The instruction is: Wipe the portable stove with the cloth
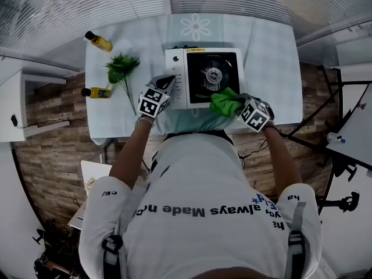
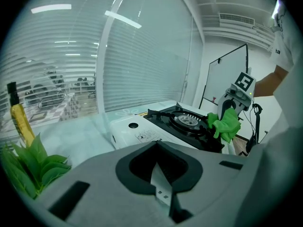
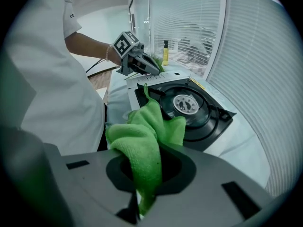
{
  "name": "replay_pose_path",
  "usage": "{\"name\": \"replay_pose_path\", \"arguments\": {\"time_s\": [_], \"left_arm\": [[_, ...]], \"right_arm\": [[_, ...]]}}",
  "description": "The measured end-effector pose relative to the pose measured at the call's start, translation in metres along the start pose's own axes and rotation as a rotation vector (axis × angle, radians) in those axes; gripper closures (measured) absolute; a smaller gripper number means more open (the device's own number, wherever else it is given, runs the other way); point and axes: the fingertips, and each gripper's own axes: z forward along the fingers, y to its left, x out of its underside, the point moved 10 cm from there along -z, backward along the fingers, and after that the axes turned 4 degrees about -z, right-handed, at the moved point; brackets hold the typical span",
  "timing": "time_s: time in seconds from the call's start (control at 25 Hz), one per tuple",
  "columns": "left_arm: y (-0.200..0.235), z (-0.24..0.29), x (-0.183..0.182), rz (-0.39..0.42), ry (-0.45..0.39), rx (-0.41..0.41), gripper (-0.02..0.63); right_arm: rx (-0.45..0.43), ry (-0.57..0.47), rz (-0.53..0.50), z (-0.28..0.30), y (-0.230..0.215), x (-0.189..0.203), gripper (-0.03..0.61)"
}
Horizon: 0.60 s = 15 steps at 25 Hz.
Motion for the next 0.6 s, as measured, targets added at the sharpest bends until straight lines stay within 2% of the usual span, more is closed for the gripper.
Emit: {"name": "replay_pose_path", "arguments": {"time_s": [0.16, 0.24, 0.32, 0.44, 0.52, 0.6], "left_arm": [[0.000, 0.000, 0.000, -0.005, 0.002, -0.009, 0.601], [0.000, 0.001, 0.000, -0.007, 0.004, -0.009, 0.601], [0.000, 0.001, 0.000, -0.004, 0.006, -0.008, 0.601], [0.000, 0.000, -0.001, -0.007, 0.011, -0.007, 0.601], [0.000, 0.000, -0.001, -0.011, 0.013, -0.003, 0.601], [0.000, 0.000, -0.001, -0.017, 0.013, 0.002, 0.601]], "right_arm": [[0.032, -0.008, -0.017, -0.006, 0.000, -0.007, 0.555], [0.091, -0.087, 0.016, -0.024, -0.006, -0.014, 0.555], [0.188, -0.133, 0.046, -0.045, -0.018, -0.018, 0.555], [0.298, -0.097, 0.055, -0.058, -0.033, -0.010, 0.555], [0.310, -0.043, 0.049, -0.048, -0.036, 0.001, 0.555], [0.284, -0.009, 0.064, -0.029, -0.037, 0.012, 0.555]]}}
